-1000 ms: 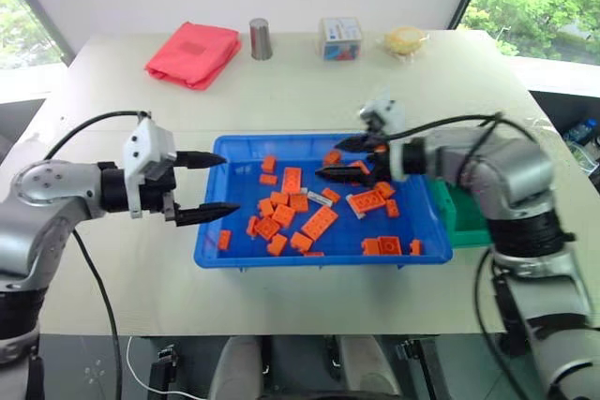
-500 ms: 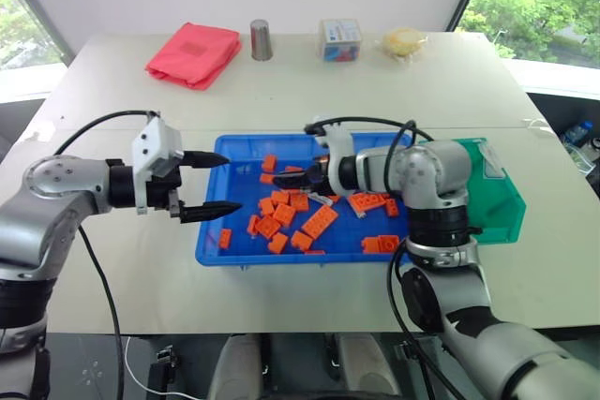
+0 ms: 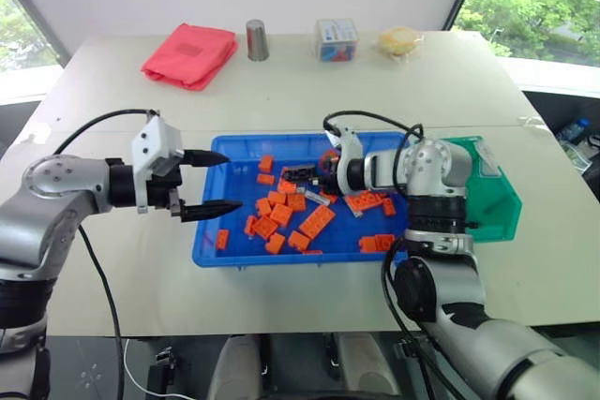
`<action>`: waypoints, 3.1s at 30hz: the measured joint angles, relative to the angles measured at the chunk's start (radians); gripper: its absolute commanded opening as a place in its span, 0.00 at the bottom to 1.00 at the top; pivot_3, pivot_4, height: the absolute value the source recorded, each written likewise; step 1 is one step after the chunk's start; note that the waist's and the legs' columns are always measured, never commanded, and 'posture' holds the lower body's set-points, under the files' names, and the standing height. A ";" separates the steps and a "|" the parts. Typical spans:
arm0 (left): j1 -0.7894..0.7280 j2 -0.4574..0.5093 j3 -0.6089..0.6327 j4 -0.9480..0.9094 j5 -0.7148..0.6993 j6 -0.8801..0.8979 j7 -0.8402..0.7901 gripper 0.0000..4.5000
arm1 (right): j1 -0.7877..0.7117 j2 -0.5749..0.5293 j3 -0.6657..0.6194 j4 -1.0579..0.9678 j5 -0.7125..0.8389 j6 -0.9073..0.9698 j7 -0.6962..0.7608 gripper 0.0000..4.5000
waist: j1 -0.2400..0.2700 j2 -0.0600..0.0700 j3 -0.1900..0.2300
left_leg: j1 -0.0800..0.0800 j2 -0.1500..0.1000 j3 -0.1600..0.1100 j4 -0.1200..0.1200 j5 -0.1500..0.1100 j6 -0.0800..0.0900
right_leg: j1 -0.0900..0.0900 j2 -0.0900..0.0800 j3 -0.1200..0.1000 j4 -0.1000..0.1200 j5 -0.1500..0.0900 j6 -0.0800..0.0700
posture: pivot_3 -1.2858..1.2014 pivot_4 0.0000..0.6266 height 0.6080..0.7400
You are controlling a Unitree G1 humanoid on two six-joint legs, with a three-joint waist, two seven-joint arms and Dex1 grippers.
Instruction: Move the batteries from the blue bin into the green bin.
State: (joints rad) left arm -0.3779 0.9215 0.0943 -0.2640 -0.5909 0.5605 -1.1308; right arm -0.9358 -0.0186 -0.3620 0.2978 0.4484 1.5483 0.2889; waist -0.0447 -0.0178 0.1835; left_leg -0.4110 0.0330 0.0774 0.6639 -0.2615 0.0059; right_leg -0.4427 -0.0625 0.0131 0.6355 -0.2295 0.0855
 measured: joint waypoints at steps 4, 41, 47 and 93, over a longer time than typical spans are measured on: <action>-0.003 0.000 0.000 -0.014 -0.003 0.000 0.001 1.00 | -0.011 0.033 -0.054 0.066 0.005 -0.035 -0.020 0.72 | -0.001 0.000 0.000 | 0.000 0.000 0.000 0.000 0.000 0.000 | 0.000 0.000 0.000 0.000 0.000 0.000 | 0.52 0.24 0.97; -0.022 -0.031 -0.005 0.009 0.019 -0.024 -0.020 1.00 | -0.064 -0.414 0.831 -0.145 -0.175 -0.650 0.600 0.51 | -0.026 -0.001 0.000 | 0.000 0.001 -0.001 -0.002 -0.001 0.001 | -0.001 0.003 0.000 -0.003 0.000 0.001 | 0.52 0.24 0.97; -0.024 -0.040 -0.018 0.009 0.024 -0.026 -0.021 1.00 | 0.000 -0.413 0.925 -0.134 -0.280 -0.815 0.654 0.51 | -0.018 -0.001 0.000 | 0.000 0.001 -0.001 0.000 -0.001 0.001 | 0.000 0.001 0.000 -0.002 0.000 0.001 | 0.52 0.24 0.97; -0.019 -0.028 -0.019 0.000 0.030 -0.028 -0.021 1.00 | 0.018 -0.349 0.790 0.059 -0.405 -0.909 0.681 0.51 | 0.002 -0.001 0.000 | 0.000 0.000 0.001 0.001 -0.001 0.001 | 0.000 0.000 0.000 -0.002 0.001 0.001 | 0.52 0.24 0.97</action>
State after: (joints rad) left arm -0.3968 0.8939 0.0751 -0.2644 -0.5610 0.5326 -1.1515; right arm -0.9182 -0.3679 0.4275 0.3568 0.0436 0.6388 0.9703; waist -0.0423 -0.0193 0.1836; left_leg -0.4111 0.0331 0.0781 0.6645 -0.2620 0.0067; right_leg -0.4425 -0.0620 0.0136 0.6338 -0.2289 0.0866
